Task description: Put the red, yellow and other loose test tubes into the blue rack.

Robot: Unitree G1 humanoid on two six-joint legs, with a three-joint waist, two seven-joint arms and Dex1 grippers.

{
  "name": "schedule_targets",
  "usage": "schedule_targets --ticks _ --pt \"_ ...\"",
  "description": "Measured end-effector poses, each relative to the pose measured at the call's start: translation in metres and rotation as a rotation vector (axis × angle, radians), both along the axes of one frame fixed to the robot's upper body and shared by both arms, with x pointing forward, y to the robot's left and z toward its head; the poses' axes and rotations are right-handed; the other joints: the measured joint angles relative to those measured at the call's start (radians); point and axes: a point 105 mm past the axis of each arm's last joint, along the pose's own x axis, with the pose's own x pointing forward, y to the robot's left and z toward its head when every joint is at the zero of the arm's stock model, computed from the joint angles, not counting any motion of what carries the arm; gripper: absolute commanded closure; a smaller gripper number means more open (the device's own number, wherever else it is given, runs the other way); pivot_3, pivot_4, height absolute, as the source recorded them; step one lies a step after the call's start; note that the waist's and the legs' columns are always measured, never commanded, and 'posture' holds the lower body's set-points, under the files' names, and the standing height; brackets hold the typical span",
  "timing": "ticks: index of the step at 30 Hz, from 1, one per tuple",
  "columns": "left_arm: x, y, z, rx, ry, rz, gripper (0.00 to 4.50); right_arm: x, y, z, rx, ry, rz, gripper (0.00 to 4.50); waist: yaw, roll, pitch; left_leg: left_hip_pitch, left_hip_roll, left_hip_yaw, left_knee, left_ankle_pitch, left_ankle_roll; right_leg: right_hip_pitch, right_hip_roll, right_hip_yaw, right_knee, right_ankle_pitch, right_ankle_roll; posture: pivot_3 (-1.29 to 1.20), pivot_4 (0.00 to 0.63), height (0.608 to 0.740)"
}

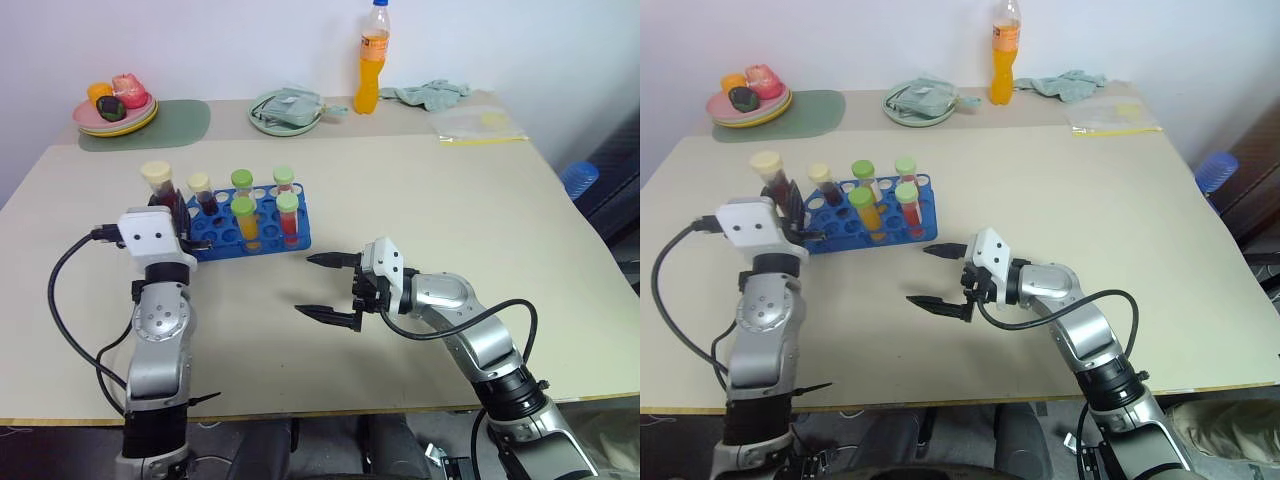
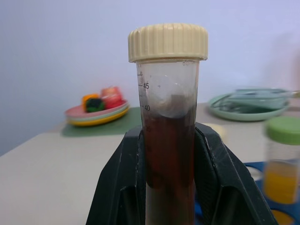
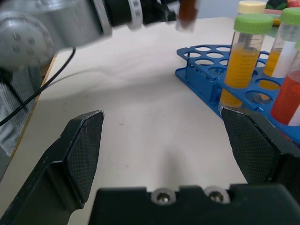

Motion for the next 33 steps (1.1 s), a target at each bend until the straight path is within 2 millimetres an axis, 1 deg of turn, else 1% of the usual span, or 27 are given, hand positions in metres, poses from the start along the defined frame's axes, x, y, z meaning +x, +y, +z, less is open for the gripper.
schedule_targets --ticks 2,5,10,15,18,23,27,29,31,33 --pt "0.004 -0.001 -0.002 0.005 -0.006 0.002 3.64 0.001 0.0 0.0 0.001 -0.001 -0.008 0.07 0.0 0.0 0.0 0.0 0.0 0.0 0.0 0.0 0.0 0.0 0.0 0.0 0.0 0.0 0.0 0.0 0.15 0.74" --pt "0.009 -0.003 -0.014 -0.005 0.028 -0.003 3.64 0.002 -0.001 0.0 0.003 -0.001 -0.021 0.07 0.0 0.0 0.0 0.0 0.0 0.0 0.0 0.0 0.0 0.0 0.0 0.0 0.0 0.0 0.0 0.0 0.15 0.74" --pt "0.016 -0.013 -0.029 -0.029 0.081 -0.04 3.64 0.003 -0.001 -0.001 0.004 0.001 -0.032 0.07 0.001 0.0 0.0 0.0 0.0 0.0 0.0 0.0 0.0 0.0 0.0 0.0 0.0 0.0 0.0 0.0 0.15 0.74" --pt "0.02 -0.019 -0.03 -0.037 0.086 -0.065 3.64 0.003 -0.002 -0.001 0.003 0.001 -0.033 0.07 0.0 0.0 0.0 0.0 0.0 0.0 0.0 0.0 0.0 0.0 0.0 0.0 0.0 0.0 0.0 0.0 0.15 0.74" --pt "0.022 -0.019 -0.031 -0.039 0.087 -0.067 3.64 0.003 -0.002 -0.001 0.002 0.001 -0.032 0.07 0.0 0.0 0.0 0.0 0.0 0.0 0.0 0.0 0.0 0.0 0.0 0.0 0.0 0.0 0.0 0.0 0.15 0.74" --pt "0.025 -0.018 -0.042 -0.05 0.108 -0.063 3.64 0.003 -0.002 -0.001 0.003 0.001 -0.032 0.07 0.001 0.0 0.0 0.0 0.0 -0.001 0.0 0.0 0.0 0.0 0.0 0.0 0.0 0.0 0.0 0.0 0.15 0.74" --pt "0.025 -0.018 -0.043 -0.053 0.096 -0.059 3.64 0.003 -0.002 -0.001 0.003 0.001 -0.033 0.07 0.001 0.0 0.0 0.0 0.0 -0.001 0.0 0.0 0.0 0.0 0.0 0.0 0.0 0.0 0.0 0.0 0.15 0.74" --pt "0.024 -0.018 -0.043 -0.053 0.091 -0.063 2.67 0.003 -0.002 -0.001 0.003 0.001 -0.034 0.07 0.001 0.0 0.0 0.0 0.0 -0.001 0.0 0.0 0.0 0.0 0.0 0.0 0.0 0.0 0.0 0.0 0.15 0.74" --pt "0.023 -0.018 -0.044 -0.063 0.087 -0.071 1.83 0.003 -0.002 -0.001 0.004 0.0 -0.037 0.07 0.001 0.0 0.0 0.0 0.0 -0.001 0.0 0.0 0.0 0.0 0.0 0.0 0.0 0.0 0.0 0.0 0.15 0.74" --pt "0.02 -0.018 -0.045 -0.071 0.083 -0.07 0.8 0.004 -0.002 0.0 0.007 -0.009 -0.042 0.07 0.0 0.0 0.0 0.0 0.0 -0.001 0.0 0.0 0.0 0.0 0.0 0.0 0.0 0.0 0.0 0.0 0.15 0.74"
